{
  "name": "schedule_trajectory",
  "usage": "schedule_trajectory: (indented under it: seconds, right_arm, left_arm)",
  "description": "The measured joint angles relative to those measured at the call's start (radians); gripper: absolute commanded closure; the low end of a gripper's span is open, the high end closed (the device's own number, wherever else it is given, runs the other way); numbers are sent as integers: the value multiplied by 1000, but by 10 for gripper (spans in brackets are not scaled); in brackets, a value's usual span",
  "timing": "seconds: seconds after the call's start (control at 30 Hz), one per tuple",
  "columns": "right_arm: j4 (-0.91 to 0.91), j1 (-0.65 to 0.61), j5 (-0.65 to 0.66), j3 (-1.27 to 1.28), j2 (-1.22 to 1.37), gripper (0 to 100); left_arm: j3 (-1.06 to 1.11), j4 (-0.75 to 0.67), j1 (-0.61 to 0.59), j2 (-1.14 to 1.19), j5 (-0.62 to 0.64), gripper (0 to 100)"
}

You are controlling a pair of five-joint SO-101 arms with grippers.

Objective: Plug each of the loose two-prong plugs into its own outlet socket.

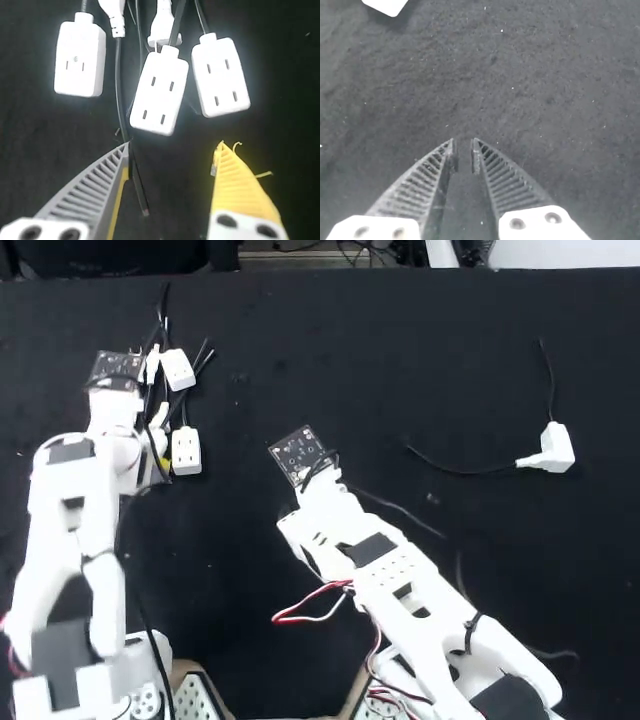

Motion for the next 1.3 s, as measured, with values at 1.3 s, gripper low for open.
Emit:
schedule_trajectory:
  seconds: [1.3]
  right_arm:
    - [0,0,2,0,0,946]
  left_arm:
    - [-338,316,0,193,-140,970]
